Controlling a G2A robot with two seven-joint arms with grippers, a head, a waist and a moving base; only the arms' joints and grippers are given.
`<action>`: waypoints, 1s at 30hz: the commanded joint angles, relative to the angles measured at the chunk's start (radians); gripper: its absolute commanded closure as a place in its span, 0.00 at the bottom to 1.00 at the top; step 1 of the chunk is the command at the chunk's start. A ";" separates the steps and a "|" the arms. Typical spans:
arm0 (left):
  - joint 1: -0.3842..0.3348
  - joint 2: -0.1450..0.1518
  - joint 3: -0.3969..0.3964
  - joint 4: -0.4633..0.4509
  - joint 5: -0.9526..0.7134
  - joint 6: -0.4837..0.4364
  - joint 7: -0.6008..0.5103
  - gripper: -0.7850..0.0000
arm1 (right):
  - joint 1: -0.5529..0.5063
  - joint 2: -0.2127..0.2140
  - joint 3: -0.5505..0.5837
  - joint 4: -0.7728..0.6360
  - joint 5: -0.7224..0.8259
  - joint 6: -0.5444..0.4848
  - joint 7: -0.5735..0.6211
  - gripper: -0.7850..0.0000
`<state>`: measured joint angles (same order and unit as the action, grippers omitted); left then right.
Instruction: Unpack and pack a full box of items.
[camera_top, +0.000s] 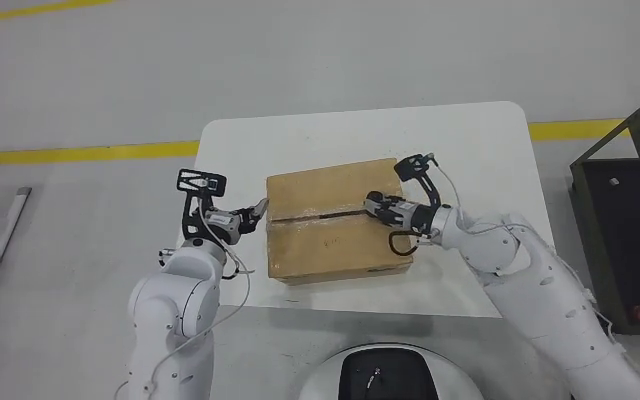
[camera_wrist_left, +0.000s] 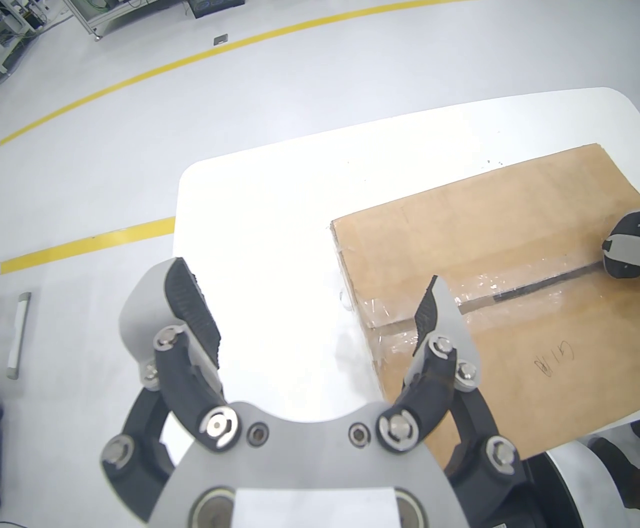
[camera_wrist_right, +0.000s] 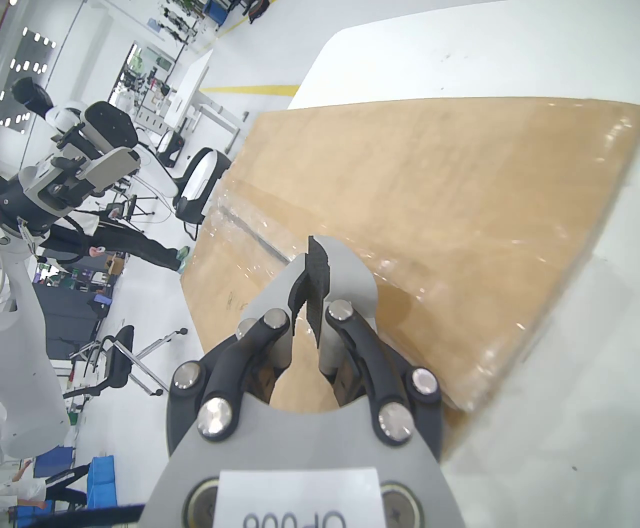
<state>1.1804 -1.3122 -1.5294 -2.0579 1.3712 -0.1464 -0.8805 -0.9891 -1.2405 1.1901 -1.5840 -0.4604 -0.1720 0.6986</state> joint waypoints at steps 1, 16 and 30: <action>-0.003 0.001 0.007 0.000 -0.003 -0.001 -0.001 0.00 | -0.028 0.007 0.032 -0.021 -0.007 0.005 0.004 1.00; -0.009 0.005 0.039 -0.016 -0.066 -0.013 0.033 0.00 | -0.273 0.049 0.357 -0.253 -0.075 0.087 -0.262 1.00; 0.070 0.013 -0.025 -0.146 -0.128 0.012 0.211 0.00 | -0.426 0.048 0.322 -0.509 -0.429 0.132 -0.486 1.00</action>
<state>1.2434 -1.2998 -1.5551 -2.1965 1.2173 -0.1422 -0.6847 -1.4082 -1.1927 1.5105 -2.0862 -0.8808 -0.0389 0.2094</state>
